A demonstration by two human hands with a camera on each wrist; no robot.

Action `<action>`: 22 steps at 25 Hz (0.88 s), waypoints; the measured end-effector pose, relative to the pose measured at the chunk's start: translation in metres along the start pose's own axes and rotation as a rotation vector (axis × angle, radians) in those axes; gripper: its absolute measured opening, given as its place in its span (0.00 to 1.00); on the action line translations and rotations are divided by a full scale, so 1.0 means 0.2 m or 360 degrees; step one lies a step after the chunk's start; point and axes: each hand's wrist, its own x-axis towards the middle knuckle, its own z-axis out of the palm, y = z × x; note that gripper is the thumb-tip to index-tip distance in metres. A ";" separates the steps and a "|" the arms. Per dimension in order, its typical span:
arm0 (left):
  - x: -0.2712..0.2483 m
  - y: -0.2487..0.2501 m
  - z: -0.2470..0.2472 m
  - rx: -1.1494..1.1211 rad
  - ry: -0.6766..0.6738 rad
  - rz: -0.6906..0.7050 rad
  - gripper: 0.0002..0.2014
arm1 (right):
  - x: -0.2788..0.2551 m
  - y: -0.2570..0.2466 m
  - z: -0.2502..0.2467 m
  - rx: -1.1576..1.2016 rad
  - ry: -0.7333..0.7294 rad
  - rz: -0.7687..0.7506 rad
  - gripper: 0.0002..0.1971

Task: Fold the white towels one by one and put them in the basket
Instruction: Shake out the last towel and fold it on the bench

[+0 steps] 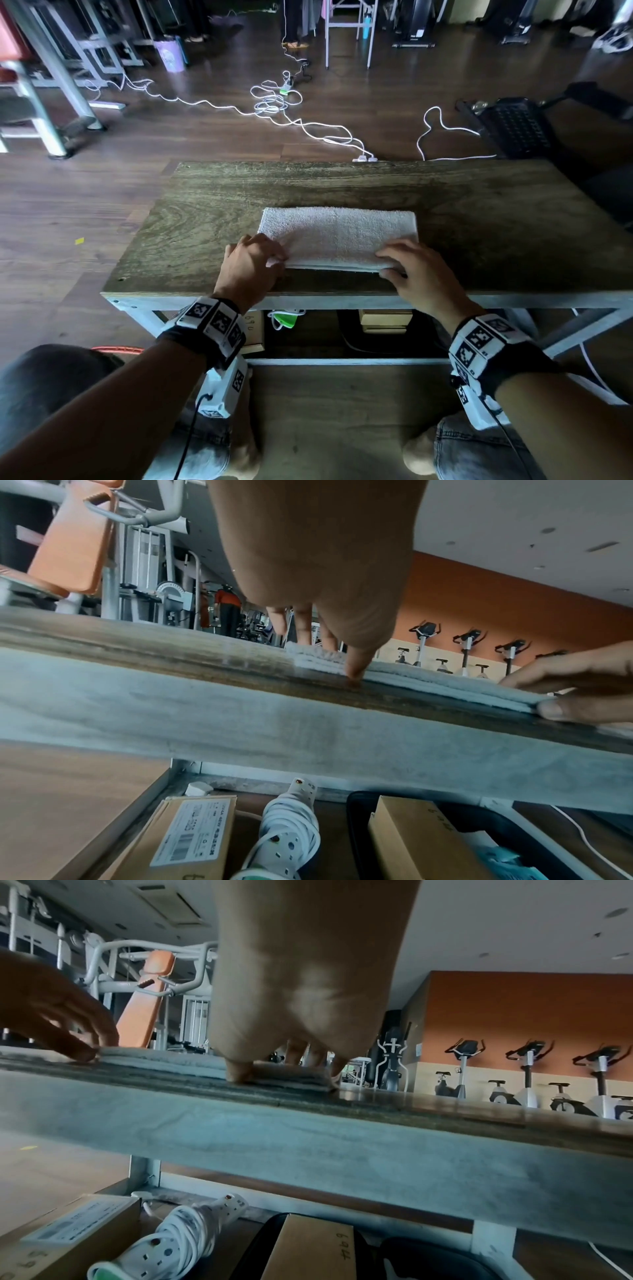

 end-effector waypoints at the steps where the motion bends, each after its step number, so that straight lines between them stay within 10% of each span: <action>1: 0.00 -0.01 -0.01 -0.0031 0.0031 0.0017 0.06 | 0.00 0.01 0.00 0.0051 0.0051 0.0026 0.13; 13: 0.05 0.07 0.02 -0.0145 -0.0310 0.0372 0.19 | 0.07 -0.12 -0.05 -0.0055 -0.0224 -0.0076 0.18; 19: 0.08 0.18 0.02 -0.0053 -0.0225 0.0266 0.11 | 0.05 -0.18 0.03 -0.0306 -0.0119 -0.0071 0.12; 22: 0.15 0.27 0.12 0.0023 -0.0326 0.0237 0.22 | 0.18 -0.24 0.10 -0.0113 -0.0153 -0.0016 0.21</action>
